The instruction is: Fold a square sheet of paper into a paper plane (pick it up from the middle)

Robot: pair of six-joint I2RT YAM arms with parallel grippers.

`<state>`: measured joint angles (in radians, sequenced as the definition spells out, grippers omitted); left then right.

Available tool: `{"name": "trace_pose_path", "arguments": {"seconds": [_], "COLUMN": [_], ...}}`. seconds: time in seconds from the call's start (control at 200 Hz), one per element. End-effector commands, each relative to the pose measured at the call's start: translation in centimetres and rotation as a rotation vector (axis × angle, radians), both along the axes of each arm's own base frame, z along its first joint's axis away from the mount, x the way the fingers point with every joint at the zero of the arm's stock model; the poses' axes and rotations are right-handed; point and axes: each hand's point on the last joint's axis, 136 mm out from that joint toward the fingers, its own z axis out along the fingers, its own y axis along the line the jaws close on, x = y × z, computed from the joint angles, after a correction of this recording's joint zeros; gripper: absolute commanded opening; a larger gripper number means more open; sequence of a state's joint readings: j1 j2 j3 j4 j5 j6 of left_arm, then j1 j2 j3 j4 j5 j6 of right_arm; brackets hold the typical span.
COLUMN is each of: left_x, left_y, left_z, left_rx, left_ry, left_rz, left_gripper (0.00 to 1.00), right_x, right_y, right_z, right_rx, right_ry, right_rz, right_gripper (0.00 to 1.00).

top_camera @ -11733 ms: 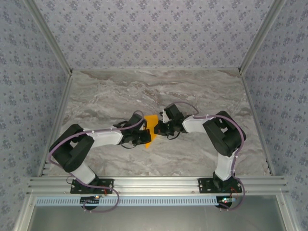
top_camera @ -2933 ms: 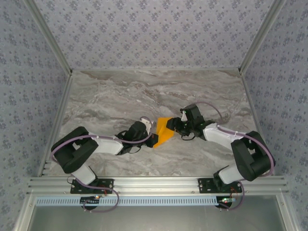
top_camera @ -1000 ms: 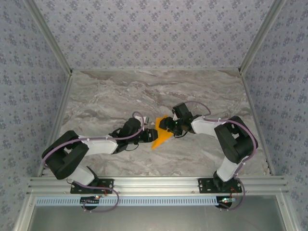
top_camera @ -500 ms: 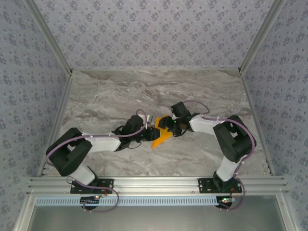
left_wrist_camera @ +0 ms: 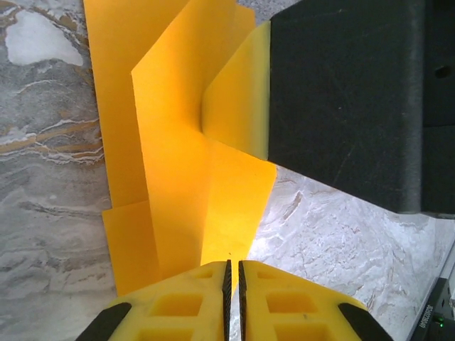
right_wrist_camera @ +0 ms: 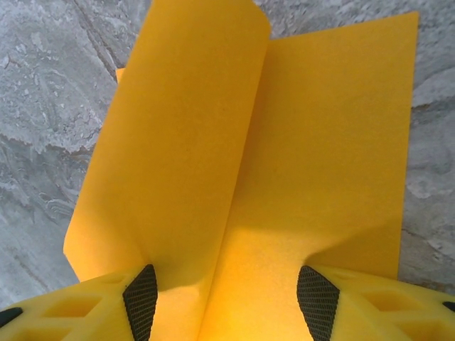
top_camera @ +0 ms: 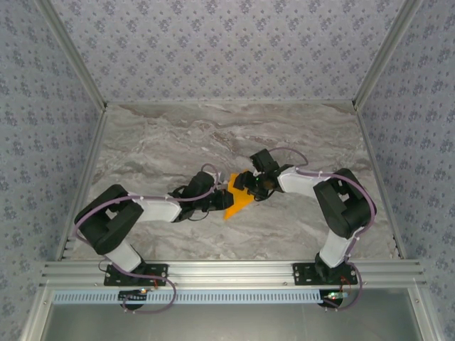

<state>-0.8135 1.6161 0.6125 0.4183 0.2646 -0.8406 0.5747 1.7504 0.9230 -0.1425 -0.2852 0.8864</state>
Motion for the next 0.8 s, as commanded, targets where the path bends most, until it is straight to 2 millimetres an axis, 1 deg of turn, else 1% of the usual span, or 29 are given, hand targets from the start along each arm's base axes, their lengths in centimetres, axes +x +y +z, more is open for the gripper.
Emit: {"name": "trace_pose_path", "arguments": {"seconds": [0.0,0.485,0.66,0.794], "left_x": [0.6,0.6,0.7,1.1], "left_y": [-0.1,0.0,0.0,0.1], "left_z": [-0.1,-1.1,-0.8,0.2], "left_rx": [0.006,0.025,0.019,0.004], "left_ry": [-0.003,0.019,0.016,-0.004], "left_rz": [0.024,0.024,0.023,0.035], "left_gripper": [0.14,0.13,0.13,0.13], "right_x": [-4.4,-5.1,-5.3,-5.4], "right_y": [-5.6,-6.3,-6.7,-7.0], "right_z": [-6.7,-7.7,-8.0,-8.2], "right_rx": [-0.294,-0.395,-0.44,-0.463], "right_ry": [0.19,0.219,0.227,0.233], "right_rz": [-0.042,-0.021,-0.018,-0.026], "right_gripper": [0.62,0.56,0.54,0.52]}}
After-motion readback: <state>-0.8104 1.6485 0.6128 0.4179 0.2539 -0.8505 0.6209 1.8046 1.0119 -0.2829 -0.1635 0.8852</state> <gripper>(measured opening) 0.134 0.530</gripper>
